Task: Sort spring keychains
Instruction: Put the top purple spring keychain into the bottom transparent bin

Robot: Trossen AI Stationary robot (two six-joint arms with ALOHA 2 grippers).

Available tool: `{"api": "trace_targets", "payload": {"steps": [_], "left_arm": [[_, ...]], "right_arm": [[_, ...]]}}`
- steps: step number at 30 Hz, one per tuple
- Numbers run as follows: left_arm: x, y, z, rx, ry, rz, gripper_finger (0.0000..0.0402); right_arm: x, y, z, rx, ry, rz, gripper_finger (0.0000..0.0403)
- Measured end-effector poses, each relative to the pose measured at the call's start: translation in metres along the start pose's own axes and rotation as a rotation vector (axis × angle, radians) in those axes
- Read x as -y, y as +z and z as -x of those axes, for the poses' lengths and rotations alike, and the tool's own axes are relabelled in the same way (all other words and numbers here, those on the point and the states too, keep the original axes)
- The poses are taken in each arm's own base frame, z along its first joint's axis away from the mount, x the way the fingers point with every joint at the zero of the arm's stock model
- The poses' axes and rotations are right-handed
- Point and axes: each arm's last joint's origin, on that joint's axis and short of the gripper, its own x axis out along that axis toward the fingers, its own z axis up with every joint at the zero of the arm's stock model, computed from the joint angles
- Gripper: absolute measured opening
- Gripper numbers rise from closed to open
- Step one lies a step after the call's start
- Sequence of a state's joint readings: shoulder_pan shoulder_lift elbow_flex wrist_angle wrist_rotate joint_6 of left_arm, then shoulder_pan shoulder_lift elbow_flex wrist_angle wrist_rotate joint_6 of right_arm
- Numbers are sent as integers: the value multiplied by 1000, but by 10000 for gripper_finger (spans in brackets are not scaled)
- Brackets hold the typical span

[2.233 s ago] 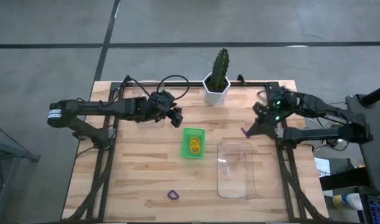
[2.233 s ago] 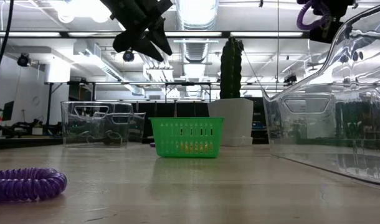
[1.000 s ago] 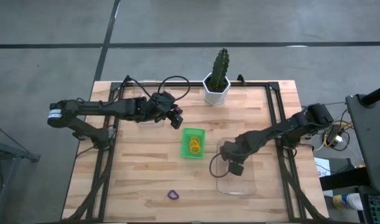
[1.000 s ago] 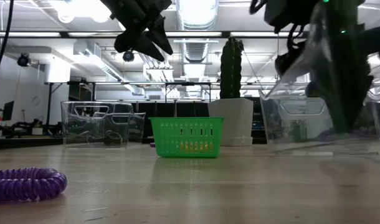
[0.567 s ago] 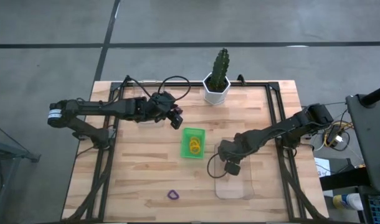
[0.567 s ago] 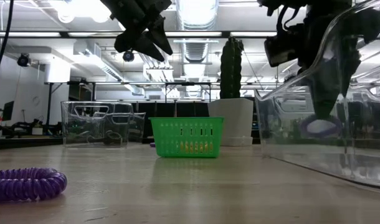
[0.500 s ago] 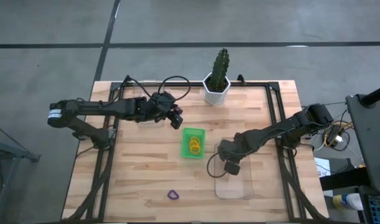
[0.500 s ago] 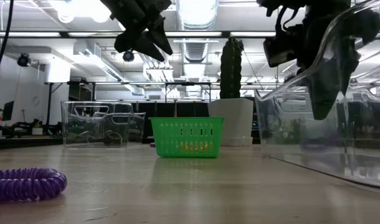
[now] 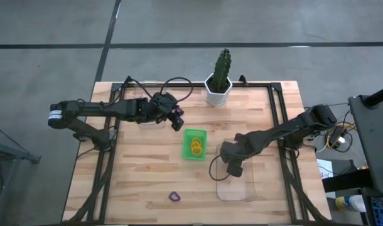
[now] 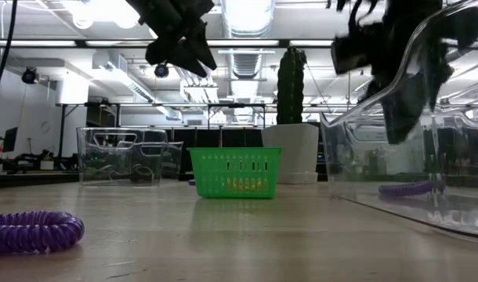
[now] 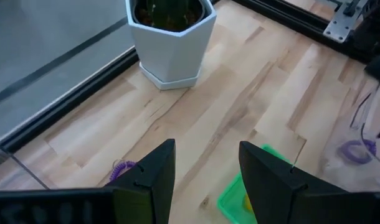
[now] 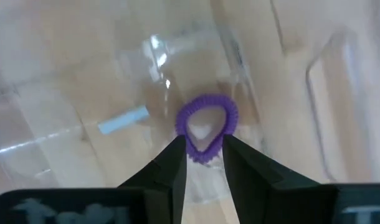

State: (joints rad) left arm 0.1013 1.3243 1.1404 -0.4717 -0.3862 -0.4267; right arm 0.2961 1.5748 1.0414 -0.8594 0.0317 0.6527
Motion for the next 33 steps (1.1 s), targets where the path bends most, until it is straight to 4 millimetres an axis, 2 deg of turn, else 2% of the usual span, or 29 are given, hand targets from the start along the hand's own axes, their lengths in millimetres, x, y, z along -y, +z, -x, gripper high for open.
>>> {"api": "trace_targets", "payload": {"steps": [4,7,12,18,25,33], "left_arm": [[1,0,-2,6,-1,-46,169],[4,1,-10,18,-2,-90,169],[9,-5,-41,8,30,-167,169],[-7,-16,-83,-115,125,-127,169],[-19,-9,-109,-261,186,-105,169],[-20,-3,-137,-438,207,-132,169]], "right_arm": [[-7,-1,25,138,-18,73,93],[-8,-6,49,274,-42,92,86],[1,-21,88,470,-23,24,78],[17,-34,121,579,83,-64,81],[25,-41,136,641,115,-79,85],[22,-38,131,626,98,-65,75]]}}
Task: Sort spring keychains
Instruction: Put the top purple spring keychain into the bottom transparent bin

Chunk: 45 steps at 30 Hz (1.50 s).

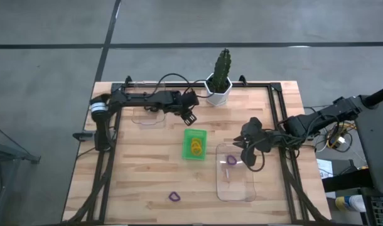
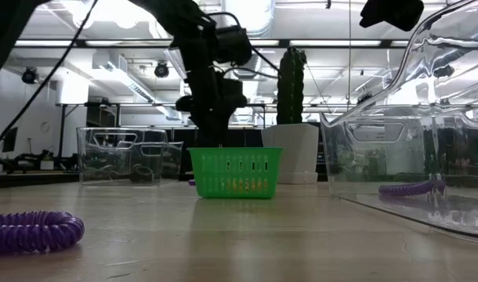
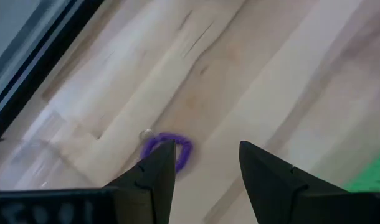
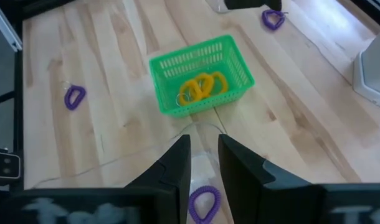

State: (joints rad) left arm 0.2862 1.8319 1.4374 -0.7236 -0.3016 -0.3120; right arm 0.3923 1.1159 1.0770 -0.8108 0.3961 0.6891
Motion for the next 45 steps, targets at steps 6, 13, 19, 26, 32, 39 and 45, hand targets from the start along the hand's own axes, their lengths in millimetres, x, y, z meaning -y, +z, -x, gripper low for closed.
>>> {"api": "trace_targets", "payload": {"steps": [6,13,19,26,32,39,45], "left_arm": [[-5,6,-15,-137,57,-20,169],[-12,3,-30,-221,25,-29,169],[-15,-2,-37,-262,36,-28,169],[-16,-11,-43,-300,27,-33,169],[-15,-20,-52,-305,10,-38,169],[-14,-17,-54,-258,-5,-37,169],[-14,-16,-55,-251,-8,-45,169]], "right_arm": [[-1,-1,-3,-10,-2,2,81],[0,0,-1,-7,0,19,91],[8,-2,12,-10,-3,42,84],[21,-1,36,65,21,10,74],[29,0,49,123,21,-1,76],[30,0,50,136,6,18,78],[34,-1,57,152,15,43,73]]}}
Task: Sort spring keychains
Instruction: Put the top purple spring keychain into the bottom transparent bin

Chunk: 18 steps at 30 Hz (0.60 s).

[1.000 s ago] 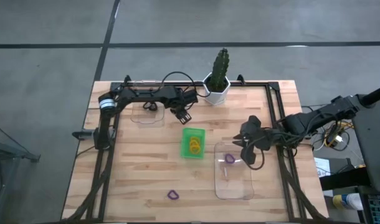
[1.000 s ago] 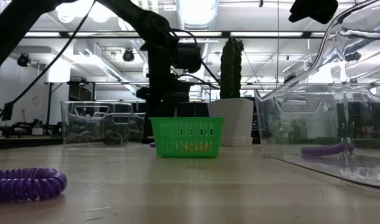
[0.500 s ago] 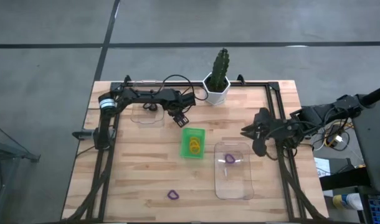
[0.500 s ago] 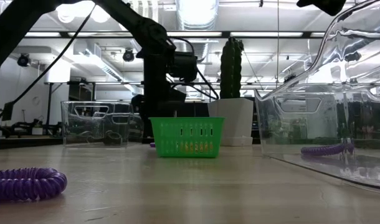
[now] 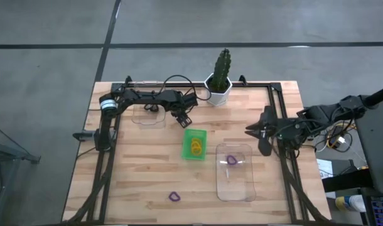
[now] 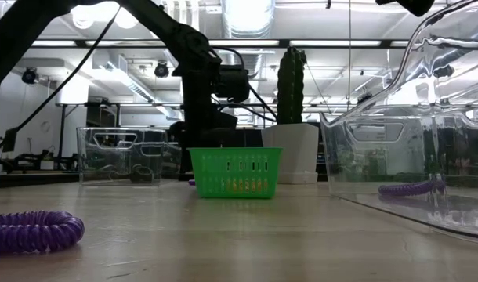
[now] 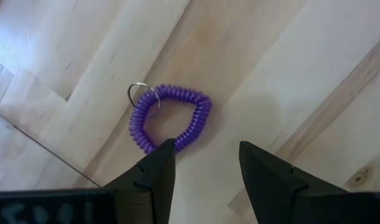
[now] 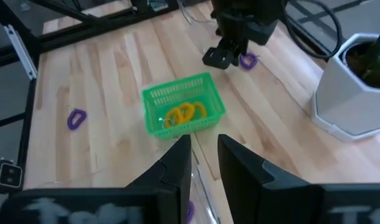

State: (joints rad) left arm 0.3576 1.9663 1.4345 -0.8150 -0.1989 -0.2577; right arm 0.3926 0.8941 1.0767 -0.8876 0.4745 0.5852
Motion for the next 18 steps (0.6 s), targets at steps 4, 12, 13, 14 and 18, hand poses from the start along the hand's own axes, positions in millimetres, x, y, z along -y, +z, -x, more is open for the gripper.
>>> {"api": "trace_targets", "payload": {"steps": [4,12,13,14,18], "left_arm": [[-2,1,0,3,0,4,169],[2,1,-18,-30,-6,-21,169],[2,1,-20,-35,-11,-21,169],[3,1,-22,-41,-14,-21,169],[3,1,-28,-56,-21,-21,169]], "right_arm": [[7,1,10,31,14,-12,79],[19,0,27,99,26,-40,89],[20,0,28,104,28,-44,89],[20,0,29,107,30,-46,89],[21,-1,29,106,30,-48,84]]}}
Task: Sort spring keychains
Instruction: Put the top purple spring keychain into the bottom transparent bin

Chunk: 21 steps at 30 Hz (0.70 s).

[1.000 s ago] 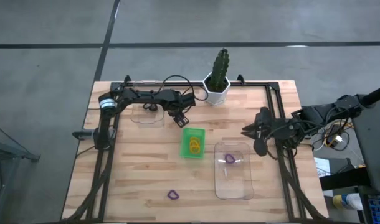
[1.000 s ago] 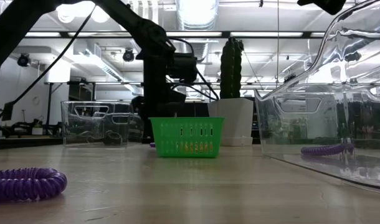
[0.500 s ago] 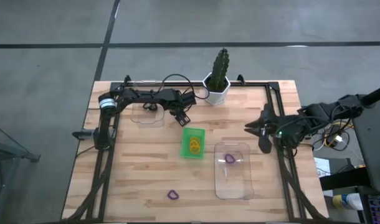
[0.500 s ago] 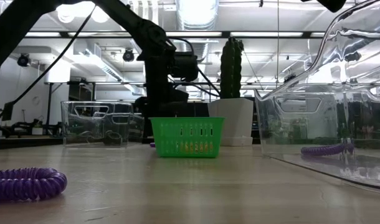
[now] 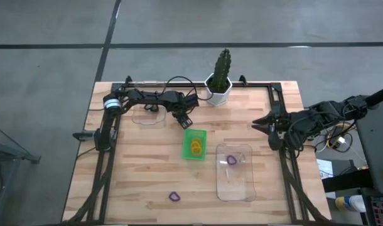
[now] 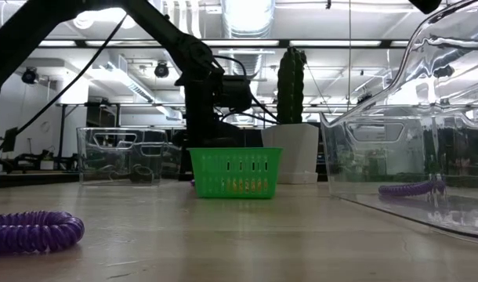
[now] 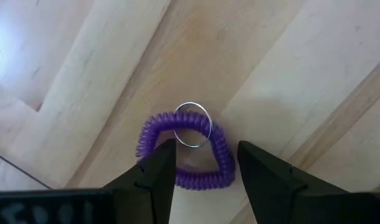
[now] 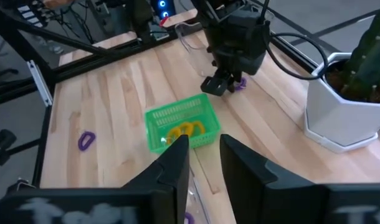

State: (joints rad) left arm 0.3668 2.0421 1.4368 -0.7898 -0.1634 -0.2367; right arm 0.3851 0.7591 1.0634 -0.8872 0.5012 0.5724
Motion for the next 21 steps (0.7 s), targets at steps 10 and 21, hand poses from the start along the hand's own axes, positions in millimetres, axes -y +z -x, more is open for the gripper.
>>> {"api": "trace_targets", "payload": {"steps": [10,21], "left_arm": [[1,-1,-3,-17,-5,-2,159],[2,-1,-4,-13,-14,2,12]], "right_arm": [[0,0,0,-1,0,57,70],[0,0,0,-2,2,83,81]]}}
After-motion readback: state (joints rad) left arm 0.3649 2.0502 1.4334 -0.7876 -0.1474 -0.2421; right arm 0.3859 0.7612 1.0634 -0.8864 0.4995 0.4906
